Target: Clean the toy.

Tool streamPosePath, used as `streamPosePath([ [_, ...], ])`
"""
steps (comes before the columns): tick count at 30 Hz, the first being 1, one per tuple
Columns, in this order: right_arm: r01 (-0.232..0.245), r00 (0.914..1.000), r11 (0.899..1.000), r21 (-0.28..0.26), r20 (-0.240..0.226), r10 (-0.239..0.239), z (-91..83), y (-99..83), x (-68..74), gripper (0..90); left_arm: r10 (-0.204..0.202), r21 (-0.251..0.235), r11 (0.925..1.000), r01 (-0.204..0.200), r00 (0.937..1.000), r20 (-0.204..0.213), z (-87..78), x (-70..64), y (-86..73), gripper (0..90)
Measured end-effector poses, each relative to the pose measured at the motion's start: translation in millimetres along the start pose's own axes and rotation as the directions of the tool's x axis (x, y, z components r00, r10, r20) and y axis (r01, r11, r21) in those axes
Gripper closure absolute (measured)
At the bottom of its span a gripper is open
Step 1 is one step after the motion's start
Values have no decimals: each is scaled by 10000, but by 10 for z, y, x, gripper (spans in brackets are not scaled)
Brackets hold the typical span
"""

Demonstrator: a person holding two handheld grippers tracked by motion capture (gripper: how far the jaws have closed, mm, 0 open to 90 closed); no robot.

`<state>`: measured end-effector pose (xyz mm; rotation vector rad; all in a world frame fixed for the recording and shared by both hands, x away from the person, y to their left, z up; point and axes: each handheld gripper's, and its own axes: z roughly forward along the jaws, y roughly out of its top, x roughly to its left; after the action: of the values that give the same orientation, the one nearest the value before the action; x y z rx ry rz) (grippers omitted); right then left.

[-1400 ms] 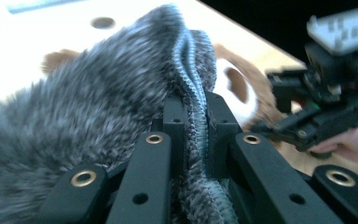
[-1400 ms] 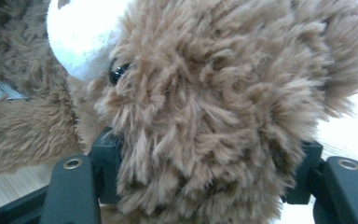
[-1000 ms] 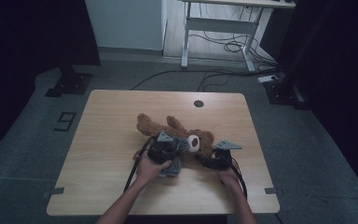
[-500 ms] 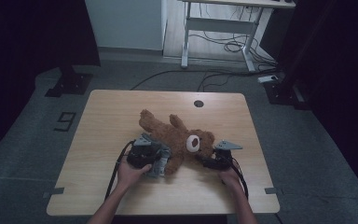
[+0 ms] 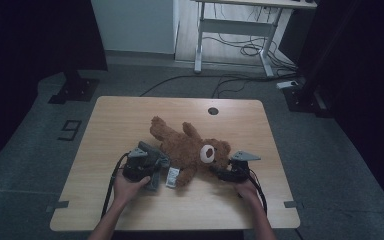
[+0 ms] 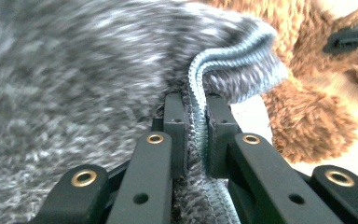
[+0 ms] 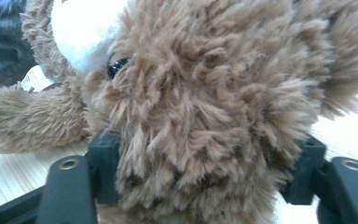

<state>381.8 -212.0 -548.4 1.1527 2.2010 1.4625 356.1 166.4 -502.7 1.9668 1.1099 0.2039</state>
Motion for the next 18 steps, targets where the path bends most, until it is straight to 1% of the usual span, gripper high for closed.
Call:
streamPosePath([
  [2, -53, 10000, 10000, 40, -18, 53, -1, -4, 4, 254, 20, -209, 9998, -23, 9999, -152, -82, 4, -7, 810],
  [4, -109, 9999, 9999, 56, -43, 110, -4, -5, 5, 232, 96, -299, 9995, -106, 9994, -337, -160, 13, -23, 810],
  [8, -207, 9998, 9997, 95, -11, 207, -11, -5, 20, 181, 28, -541, 9985, -61, 9981, -614, -308, 50, -70, 810],
  [11, -200, 9998, 9998, 68, -12, 200, -30, -3, 38, 166, -5, -620, 9981, -47, 9966, -823, -402, 75, -97, 809],
  [14, -165, 9999, 9998, -58, 0, 165, -60, 7, 50, 159, -91, -756, 9971, 18, 9954, -957, -484, 100, -118, 808],
  [15, -182, 9998, 9998, -117, 24, 182, -68, 9, 52, 159, -144, -841, 9964, 49, 9935, -1125, -519, 107, -129, 804],
  [16, -207, 9998, 9996, -198, 40, 207, -87, 12, 56, 161, -161, -888, 9960, 54, 9926, -1202, -543, 113, -140, 796],
  [18, -200, 9998, 9989, -432, 36, 201, -119, 2, 58, 168, -125, -852, 9964, 12, 9912, -1319, -576, 119, -161, 794],
])
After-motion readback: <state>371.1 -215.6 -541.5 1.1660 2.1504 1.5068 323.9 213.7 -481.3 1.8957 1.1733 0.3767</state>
